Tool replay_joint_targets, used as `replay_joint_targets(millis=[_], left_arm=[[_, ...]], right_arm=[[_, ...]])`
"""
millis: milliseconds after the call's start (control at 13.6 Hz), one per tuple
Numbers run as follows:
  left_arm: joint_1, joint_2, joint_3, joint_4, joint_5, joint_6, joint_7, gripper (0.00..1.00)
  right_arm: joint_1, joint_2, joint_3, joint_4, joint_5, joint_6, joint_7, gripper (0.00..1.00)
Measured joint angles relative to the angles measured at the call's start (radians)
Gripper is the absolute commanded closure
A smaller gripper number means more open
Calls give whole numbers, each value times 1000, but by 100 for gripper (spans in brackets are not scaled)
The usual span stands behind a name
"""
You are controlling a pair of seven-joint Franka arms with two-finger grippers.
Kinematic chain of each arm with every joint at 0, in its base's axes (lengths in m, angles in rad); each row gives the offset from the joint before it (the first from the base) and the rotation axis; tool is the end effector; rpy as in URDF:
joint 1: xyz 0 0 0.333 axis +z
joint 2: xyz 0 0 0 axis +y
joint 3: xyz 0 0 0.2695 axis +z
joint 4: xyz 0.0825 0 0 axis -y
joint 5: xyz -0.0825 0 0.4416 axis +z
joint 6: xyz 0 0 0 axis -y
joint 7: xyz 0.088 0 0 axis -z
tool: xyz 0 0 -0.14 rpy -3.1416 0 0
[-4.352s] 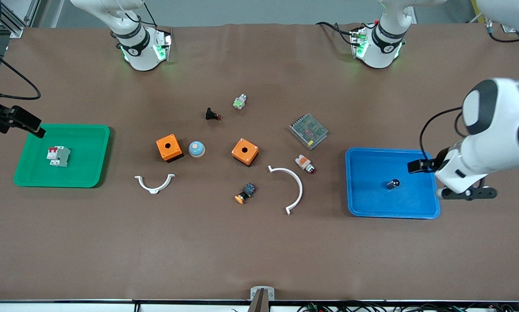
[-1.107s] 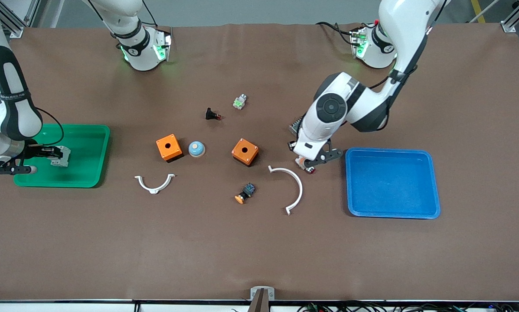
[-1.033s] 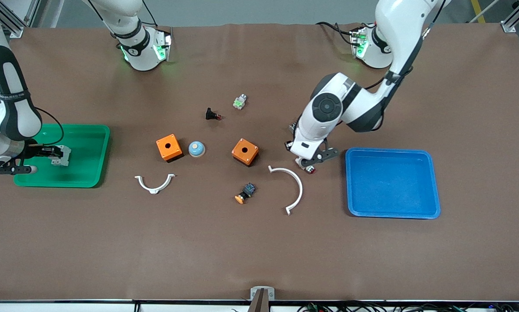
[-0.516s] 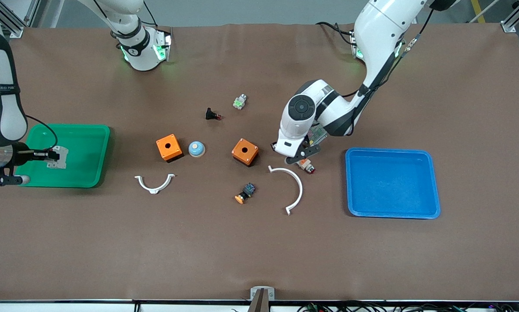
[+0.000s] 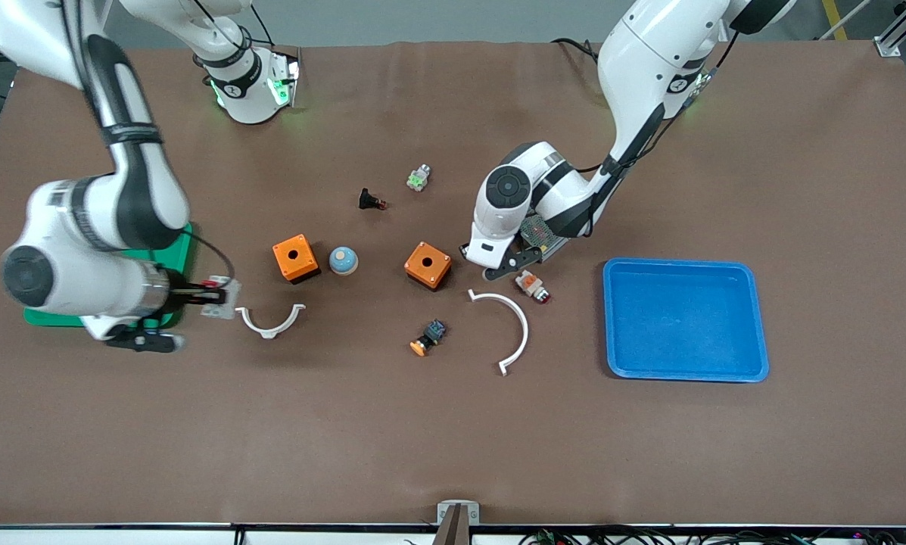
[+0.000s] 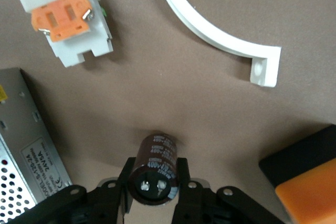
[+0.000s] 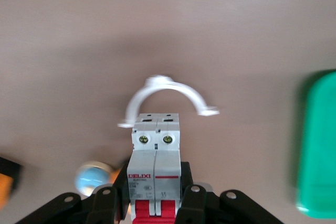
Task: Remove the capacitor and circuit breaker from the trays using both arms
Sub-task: 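Carry the breaker with the right gripper beside the white arc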
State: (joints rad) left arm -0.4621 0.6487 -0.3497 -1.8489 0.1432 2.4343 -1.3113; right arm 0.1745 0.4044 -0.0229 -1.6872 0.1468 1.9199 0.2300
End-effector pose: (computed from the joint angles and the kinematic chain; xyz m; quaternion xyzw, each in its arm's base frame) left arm 0.4408 -0.4764 0.0733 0.9727 0.2241 -0.0557 0.0209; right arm 0.6593 0.1162 0.2480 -0.9920 0.0693 0.0956 0.0446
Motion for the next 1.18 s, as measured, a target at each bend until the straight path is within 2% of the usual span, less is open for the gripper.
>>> replay_joint_targets(millis=[221,369,664,811,885,959,1180], left_arm=[[5,-5,6,27,1,0,-3,0],[28,-36,17,83,44,-33,1,0],[120,-140,22,322,156,-344,184,0],[187,-195,26,406,158,-425,364,0],[229,-227,26,422,158,-444,440,0],[275,-261,25,429,157,-467,506,0],[403,-372,22,436,83,-544,712,0]], right_arm=[[100,71,-1,-1,10,152,92,76],[130,139,-2,5,11,242,98,77],[147,243,-3,72,15,269,99,77],[147,265,-4,85,41,269,99,65],[148,268,-5,87,51,269,99,42],[148,268,-5,88,53,267,99,0],[148,265,-6,101,54,243,99,0]])
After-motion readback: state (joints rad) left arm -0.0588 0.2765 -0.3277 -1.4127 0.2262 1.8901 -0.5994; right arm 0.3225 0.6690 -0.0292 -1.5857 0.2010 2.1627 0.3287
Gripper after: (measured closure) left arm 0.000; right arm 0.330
